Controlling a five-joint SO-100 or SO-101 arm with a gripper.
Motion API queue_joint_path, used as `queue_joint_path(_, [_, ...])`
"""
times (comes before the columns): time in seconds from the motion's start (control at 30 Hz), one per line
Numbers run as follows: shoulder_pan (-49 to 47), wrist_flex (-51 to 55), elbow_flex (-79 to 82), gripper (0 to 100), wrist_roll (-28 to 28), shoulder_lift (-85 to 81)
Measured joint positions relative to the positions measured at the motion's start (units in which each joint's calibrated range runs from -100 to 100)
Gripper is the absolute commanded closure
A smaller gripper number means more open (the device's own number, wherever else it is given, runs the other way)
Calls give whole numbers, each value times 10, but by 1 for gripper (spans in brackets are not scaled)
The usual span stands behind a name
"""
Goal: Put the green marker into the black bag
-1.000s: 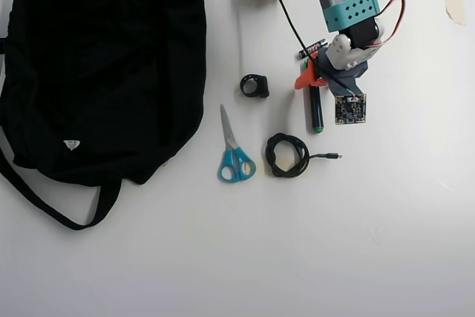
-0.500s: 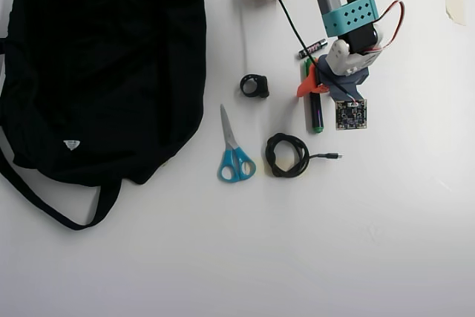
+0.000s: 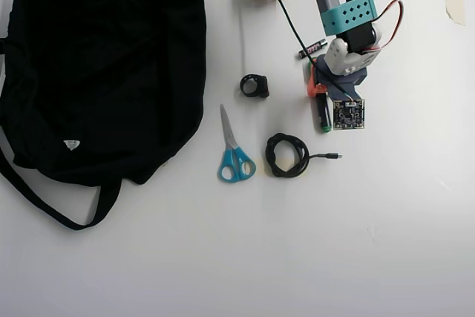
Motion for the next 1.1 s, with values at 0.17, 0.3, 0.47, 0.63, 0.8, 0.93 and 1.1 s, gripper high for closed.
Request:
queue_joint_path(0.17, [0,0,0,98,0,1])
queue_joint_path(0.3, [0,0,0,98,0,1])
queue_joint_path(0.47, [0,0,-2,98,0,-2])
queue_joint_path(0.63, [-1,18,-26,98,0,-2])
queue_joint_path(0.8, [-1,77,-65,98,0,2])
queue_joint_path(0.93, [-2,136,-118,98,0,2])
queue_joint_path(1.1, [-2,184,-178,98,0,2])
